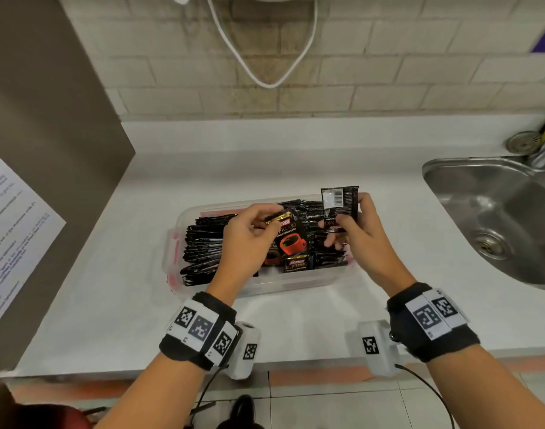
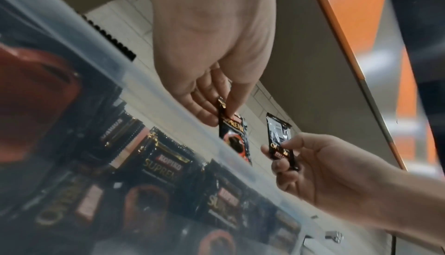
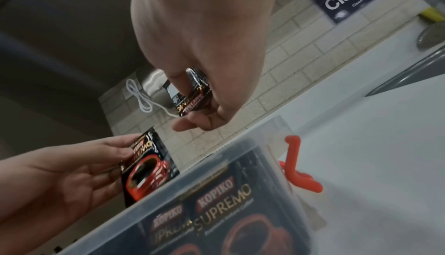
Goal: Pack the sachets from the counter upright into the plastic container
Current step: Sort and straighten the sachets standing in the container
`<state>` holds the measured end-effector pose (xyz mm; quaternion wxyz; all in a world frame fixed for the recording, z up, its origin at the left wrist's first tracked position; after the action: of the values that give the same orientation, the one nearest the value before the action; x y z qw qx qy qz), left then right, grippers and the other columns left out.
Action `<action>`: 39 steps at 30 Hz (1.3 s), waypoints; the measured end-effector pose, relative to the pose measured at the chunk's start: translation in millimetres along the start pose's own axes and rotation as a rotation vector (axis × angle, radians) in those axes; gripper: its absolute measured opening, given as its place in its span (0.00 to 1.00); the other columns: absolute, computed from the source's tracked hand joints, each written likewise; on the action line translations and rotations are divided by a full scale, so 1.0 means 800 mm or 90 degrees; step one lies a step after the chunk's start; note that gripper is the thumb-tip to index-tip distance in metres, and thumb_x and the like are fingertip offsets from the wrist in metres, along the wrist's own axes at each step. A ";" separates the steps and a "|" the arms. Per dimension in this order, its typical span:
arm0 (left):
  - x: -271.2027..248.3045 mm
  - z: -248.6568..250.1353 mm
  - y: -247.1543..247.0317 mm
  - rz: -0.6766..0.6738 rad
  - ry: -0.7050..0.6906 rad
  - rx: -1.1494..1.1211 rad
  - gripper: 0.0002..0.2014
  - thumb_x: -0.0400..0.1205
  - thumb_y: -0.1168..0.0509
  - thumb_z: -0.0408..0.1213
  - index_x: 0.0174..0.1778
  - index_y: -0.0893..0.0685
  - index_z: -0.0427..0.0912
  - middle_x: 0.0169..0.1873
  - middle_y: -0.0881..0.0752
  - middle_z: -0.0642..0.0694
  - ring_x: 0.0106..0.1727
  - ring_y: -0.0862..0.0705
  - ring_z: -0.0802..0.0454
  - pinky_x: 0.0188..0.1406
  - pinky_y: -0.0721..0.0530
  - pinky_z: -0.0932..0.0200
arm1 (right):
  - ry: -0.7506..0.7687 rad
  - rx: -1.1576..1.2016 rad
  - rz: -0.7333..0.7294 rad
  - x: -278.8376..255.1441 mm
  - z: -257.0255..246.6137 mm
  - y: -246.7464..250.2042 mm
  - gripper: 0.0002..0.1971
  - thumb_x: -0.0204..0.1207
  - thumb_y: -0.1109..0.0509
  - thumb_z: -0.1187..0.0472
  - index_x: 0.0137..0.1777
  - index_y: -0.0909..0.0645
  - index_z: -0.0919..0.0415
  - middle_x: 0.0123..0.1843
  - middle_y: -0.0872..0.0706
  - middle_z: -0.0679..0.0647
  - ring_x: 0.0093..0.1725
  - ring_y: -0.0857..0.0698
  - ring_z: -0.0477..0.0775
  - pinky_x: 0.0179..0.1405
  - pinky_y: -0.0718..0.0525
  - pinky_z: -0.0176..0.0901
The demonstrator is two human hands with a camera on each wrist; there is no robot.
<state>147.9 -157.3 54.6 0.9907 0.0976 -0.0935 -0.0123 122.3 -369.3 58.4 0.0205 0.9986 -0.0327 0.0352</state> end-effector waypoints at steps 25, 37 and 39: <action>-0.015 -0.004 -0.029 -0.111 -0.052 0.113 0.12 0.85 0.33 0.30 0.51 0.08 0.52 0.42 0.17 0.51 0.40 0.22 0.63 0.43 0.26 0.73 | 0.062 -0.098 -0.004 -0.005 -0.014 0.010 0.16 0.77 0.38 0.82 0.48 0.21 0.60 0.48 0.10 0.63 0.46 0.14 0.62 0.43 0.15 0.59; 0.000 0.010 -0.041 -0.281 0.161 -0.077 0.16 0.81 0.27 0.30 0.65 0.15 0.46 0.49 0.07 0.45 0.45 0.13 0.55 0.40 0.19 0.64 | 0.119 -0.024 -0.080 0.001 -0.033 -0.015 0.15 0.75 0.35 0.85 0.41 0.15 0.66 0.58 0.08 0.58 0.63 0.11 0.56 0.62 0.12 0.52; 0.004 0.009 -0.036 -0.257 0.149 -0.084 0.13 0.79 0.25 0.30 0.58 0.13 0.46 0.45 0.09 0.46 0.41 0.15 0.54 0.35 0.18 0.63 | 0.118 -0.032 -0.059 0.001 -0.033 -0.011 0.17 0.77 0.38 0.84 0.45 0.13 0.65 0.60 0.08 0.57 0.63 0.11 0.54 0.60 0.12 0.50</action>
<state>149.4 -187.3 56.8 0.9766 0.0501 0.0446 -0.2044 121.5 -359.4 84.8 0.0505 0.9907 0.0149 0.1254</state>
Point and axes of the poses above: each hand's wrist, its own x-axis towards the middle knuckle, its own y-axis out of the back of the hand, z = x × y, the point moved 7 cm from there along x, towards the middle knuckle
